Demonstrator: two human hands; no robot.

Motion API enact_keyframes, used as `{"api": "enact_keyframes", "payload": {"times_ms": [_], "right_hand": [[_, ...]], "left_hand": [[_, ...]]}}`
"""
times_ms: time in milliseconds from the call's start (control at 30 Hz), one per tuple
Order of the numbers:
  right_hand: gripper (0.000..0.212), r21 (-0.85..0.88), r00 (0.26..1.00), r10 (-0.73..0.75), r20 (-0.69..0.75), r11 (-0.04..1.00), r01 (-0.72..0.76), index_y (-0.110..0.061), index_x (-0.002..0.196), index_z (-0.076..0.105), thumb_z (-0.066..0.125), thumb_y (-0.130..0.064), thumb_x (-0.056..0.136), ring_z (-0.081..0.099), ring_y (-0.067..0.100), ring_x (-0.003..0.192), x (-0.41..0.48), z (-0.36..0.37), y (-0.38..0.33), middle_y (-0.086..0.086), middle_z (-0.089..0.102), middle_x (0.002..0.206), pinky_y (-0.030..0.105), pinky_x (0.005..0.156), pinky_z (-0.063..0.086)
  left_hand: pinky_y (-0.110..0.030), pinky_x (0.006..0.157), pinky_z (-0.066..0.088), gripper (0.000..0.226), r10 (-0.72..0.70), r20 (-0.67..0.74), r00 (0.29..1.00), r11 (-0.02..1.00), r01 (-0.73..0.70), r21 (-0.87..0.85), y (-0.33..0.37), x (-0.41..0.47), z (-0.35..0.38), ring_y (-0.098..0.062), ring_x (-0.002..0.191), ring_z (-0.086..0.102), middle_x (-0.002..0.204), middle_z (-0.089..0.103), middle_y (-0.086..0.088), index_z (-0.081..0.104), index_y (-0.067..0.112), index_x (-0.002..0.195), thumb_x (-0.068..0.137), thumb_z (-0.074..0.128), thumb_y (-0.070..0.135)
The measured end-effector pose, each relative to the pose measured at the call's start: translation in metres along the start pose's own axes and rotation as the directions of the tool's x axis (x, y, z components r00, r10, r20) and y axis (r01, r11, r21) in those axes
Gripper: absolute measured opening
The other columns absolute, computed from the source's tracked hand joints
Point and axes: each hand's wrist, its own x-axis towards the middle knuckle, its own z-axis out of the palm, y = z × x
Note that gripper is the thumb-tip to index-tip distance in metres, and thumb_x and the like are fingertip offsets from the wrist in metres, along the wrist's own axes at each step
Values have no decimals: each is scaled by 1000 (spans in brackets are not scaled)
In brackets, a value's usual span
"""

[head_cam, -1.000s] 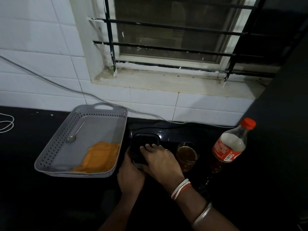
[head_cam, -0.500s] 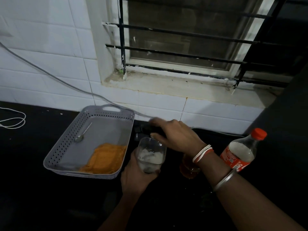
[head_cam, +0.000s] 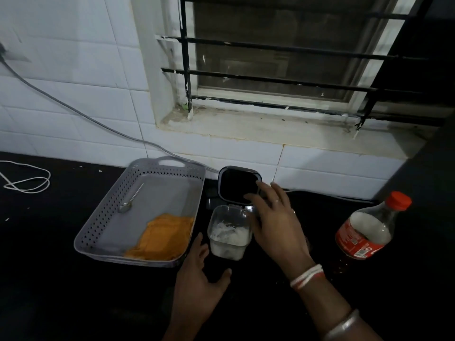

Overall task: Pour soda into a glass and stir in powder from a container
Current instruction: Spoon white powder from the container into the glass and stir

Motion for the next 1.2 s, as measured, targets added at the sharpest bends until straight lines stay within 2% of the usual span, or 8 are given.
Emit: {"api": "enact_keyframes", "payload": {"times_ms": [200, 367, 500, 667, 767, 867, 1000, 1200], "right_hand": [[37, 128, 997, -32, 75, 991, 22, -32, 133, 56, 63, -38, 97, 35, 25, 146, -49, 16, -14, -6, 52, 142, 34, 112, 45], [40, 175, 998, -26, 61, 984, 15, -37, 137, 54, 62, -39, 98, 32, 21, 148, -63, 12, -26, -10, 52, 143, 33, 115, 41], [41, 199, 997, -26, 67, 980, 12, -36, 138, 54, 62, -38, 98, 30, 20, 150, -75, 4, -30, -11, 54, 142, 33, 112, 41], [37, 223, 997, -1, 75, 975, -15, -39, 136, 55, 59, -40, 99, 35, 14, 145, -84, -1, -32, -18, 55, 136, 33, 109, 46], [35, 330, 992, 118, 39, 936, -124, -39, 130, 60, 66, -40, 95, 49, 1, 124, -86, -7, -41, -24, 60, 118, 20, 96, 49], [35, 680, 942, 317, 110, 668, -304, -39, 128, 63, 71, -38, 94, 67, 8, 90, -76, -15, -54, -9, 70, 94, 19, 79, 54], [40, 909, 849, 445, 285, 155, -387, -29, 126, 67, 65, -43, 89, 67, 12, 76, -51, -28, -62, 8, 70, 88, 27, 72, 58], [14, 919, 755, 612, 233, 114, -376, -10, 93, 76, 66, -18, 96, 69, 5, 65, -42, -35, -38, 0, 75, 72, 15, 58, 52]], "left_hand": [[-9, 75, 46, 17, 400, -207, 893, 866, -294, 405, 24, 43, -75, 3, 79, 64, 95, 73, 13, 72, 26, 106, 93, 70, 15], [-43, 89, 57, 34, 192, -183, 964, 705, -6, 709, -18, 164, -145, -34, 96, 71, 113, 74, -19, 68, 5, 130, 97, 61, 11], [-41, 75, 63, 20, -43, -168, 985, 473, 168, 865, -52, 193, -171, -30, 83, 73, 93, 72, -12, 74, 6, 107, 93, 60, 11], [-48, 78, 62, 28, 127, -204, 971, 511, 112, 852, -43, 175, -167, -41, 87, 74, 97, 76, -20, 80, 15, 111, 93, 60, 10], [-51, 66, 59, 23, 429, -275, 860, 601, -45, 798, -2, 141, -159, -45, 68, 71, 80, 74, -23, 81, 14, 111, 96, 64, 13], [-39, 62, 54, 26, 706, -247, 664, 585, -349, 732, 43, 89, -134, -33, 66, 74, 85, 79, -11, 82, 18, 109, 96, 60, 23], [-25, 72, 56, 32, 851, 100, 516, 356, -704, 614, 51, 39, -67, -16, 85, 78, 108, 81, 1, 81, 18, 112, 88, 60, 16], [-30, 80, 63, 31, 795, 140, 590, 493, -763, 418, 27, 35, -22, -8, 108, 72, 130, 71, 10, 76, 29, 124, 96, 64, 26]]}}
